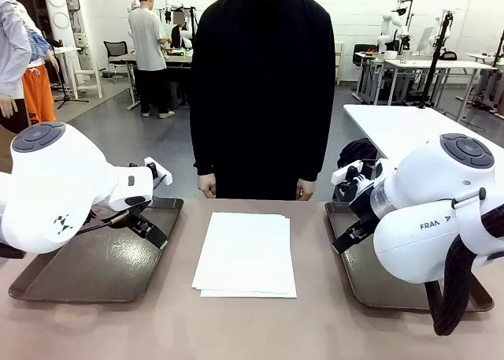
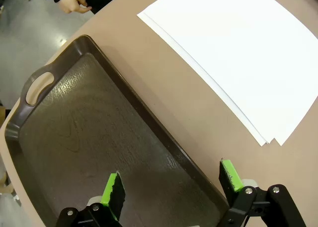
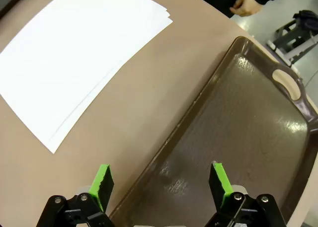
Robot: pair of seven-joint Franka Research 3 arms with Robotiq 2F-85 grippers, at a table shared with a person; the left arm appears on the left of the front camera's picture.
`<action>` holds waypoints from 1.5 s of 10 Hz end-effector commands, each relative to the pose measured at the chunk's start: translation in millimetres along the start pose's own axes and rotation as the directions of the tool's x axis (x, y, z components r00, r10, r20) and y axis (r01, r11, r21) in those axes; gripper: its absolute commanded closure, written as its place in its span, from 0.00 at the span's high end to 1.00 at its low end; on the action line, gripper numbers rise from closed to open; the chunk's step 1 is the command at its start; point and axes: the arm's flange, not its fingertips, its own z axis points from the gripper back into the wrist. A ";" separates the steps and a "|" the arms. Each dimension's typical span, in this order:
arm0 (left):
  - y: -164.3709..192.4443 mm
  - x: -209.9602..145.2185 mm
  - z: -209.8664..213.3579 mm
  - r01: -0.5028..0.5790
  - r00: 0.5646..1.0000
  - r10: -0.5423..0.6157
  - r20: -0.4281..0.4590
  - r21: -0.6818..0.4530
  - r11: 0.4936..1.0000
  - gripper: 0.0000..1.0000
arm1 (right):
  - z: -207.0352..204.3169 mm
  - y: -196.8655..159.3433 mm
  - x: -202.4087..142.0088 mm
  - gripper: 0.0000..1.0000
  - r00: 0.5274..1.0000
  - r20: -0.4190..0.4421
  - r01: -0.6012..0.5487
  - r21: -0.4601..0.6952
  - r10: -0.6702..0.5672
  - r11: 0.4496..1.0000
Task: Sort the A4 documents.
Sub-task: Receive the A4 Paper.
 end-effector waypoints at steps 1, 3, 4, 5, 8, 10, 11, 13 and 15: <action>0.5 -0.1 0.0 -0.001 1.000 0.001 0.000 0.000 1.000 1.00 | 0.0 -0.1 0.0 1.00 1.000 0.000 0.001 0.000 -0.001 1.000; 0.5 -0.1 0.0 -0.001 1.000 0.001 0.000 0.000 1.000 1.00 | 0.0 -0.1 0.0 1.00 1.000 0.000 0.001 0.000 -0.001 1.000; 0.5 -0.1 0.0 -0.001 1.000 0.001 0.000 0.000 1.000 1.00 | 0.0 -0.1 0.0 1.00 1.000 0.000 0.001 0.000 -0.001 1.000; 0.5 -0.1 0.0 -0.001 1.000 0.001 0.000 0.000 1.000 1.00 | 0.0 -0.1 0.0 1.00 1.000 0.000 0.001 0.000 -0.001 1.000; 0.5 -0.1 0.0 -0.001 1.000 0.001 0.000 0.000 1.000 1.00 | 0.0 0.0 0.0 1.00 1.000 0.000 0.000 0.000 0.000 1.000; 0.0 0.0 0.0 0.000 1.000 0.000 0.000 0.000 1.000 1.00 | 5.8 -3.7 -7.7 1.00 0.999 -0.017 0.032 -0.059 -0.033 0.998; 4.8 -2.5 14.6 -0.007 1.000 0.007 0.012 0.027 1.000 1.00 | 19.0 -13.3 -19.2 1.00 0.998 -0.005 0.056 -0.082 -0.056 0.995; 20.0 -20.3 58.8 -0.045 0.998 0.045 0.053 -0.004 0.999 1.00 | 54.0 -40.8 -47.2 1.00 0.991 0.053 0.124 -0.045 -0.121 0.991; 38.6 -47.4 110.5 -0.037 0.991 0.045 0.126 -0.068 0.997 1.00 | 93.5 -72.0 -78.6 1.00 0.979 0.128 0.160 0.009 -0.160 0.987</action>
